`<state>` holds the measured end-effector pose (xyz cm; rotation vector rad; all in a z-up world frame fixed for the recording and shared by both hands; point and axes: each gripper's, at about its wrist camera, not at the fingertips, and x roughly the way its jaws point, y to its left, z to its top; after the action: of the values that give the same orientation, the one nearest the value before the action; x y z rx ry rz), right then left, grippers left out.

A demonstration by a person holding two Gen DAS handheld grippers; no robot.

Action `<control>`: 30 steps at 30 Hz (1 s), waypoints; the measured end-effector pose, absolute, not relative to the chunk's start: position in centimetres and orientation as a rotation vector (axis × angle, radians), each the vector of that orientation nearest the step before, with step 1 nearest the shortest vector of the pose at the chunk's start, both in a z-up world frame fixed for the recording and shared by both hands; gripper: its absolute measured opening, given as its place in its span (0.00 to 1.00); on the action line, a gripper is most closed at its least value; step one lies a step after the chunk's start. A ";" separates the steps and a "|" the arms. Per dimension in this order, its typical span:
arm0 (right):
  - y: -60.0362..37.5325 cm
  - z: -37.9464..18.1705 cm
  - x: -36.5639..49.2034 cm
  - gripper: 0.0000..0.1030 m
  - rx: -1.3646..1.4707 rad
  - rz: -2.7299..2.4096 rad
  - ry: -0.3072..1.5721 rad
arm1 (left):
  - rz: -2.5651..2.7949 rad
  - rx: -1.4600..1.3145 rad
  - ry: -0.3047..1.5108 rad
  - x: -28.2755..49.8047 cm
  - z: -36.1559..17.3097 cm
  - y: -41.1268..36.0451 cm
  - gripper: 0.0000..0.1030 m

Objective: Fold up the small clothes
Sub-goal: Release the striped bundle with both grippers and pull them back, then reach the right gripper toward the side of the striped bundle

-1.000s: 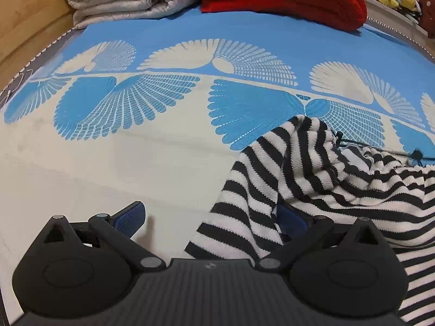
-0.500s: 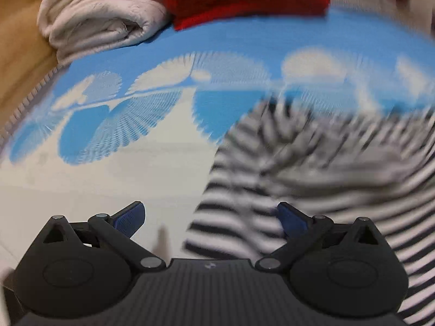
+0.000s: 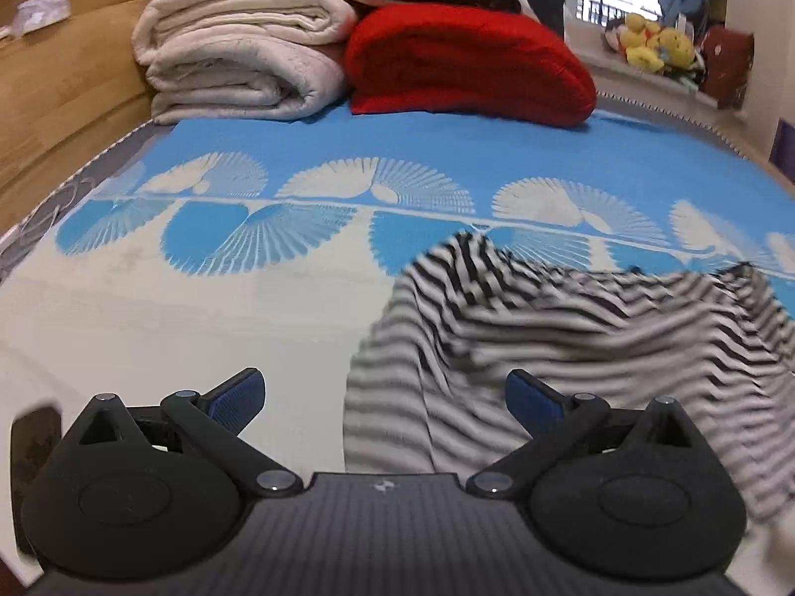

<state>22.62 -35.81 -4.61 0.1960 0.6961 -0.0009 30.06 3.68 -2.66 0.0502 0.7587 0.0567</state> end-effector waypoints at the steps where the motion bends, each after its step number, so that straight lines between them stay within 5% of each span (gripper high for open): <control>1: -34.7 -4.9 21.0 0.89 0.149 0.003 0.701 | 0.060 0.045 0.759 28.4 -2.7 3.6 1.00; 7: -28.8 -7.4 13.6 0.89 -0.086 0.005 0.688 | 0.120 0.006 0.796 21.3 -4.4 3.7 1.00; 18: -28.0 -6.6 10.1 0.89 -0.014 0.010 0.535 | 0.087 0.065 0.744 16.8 -5.0 2.2 1.00; 30: -30.8 -7.7 11.2 0.89 0.134 -0.076 0.593 | 0.091 0.062 0.752 17.6 -5.5 2.3 1.00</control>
<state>11.16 -30.78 -7.67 0.1337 0.5932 -0.0758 17.59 2.29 -5.48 0.0620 0.7518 0.0913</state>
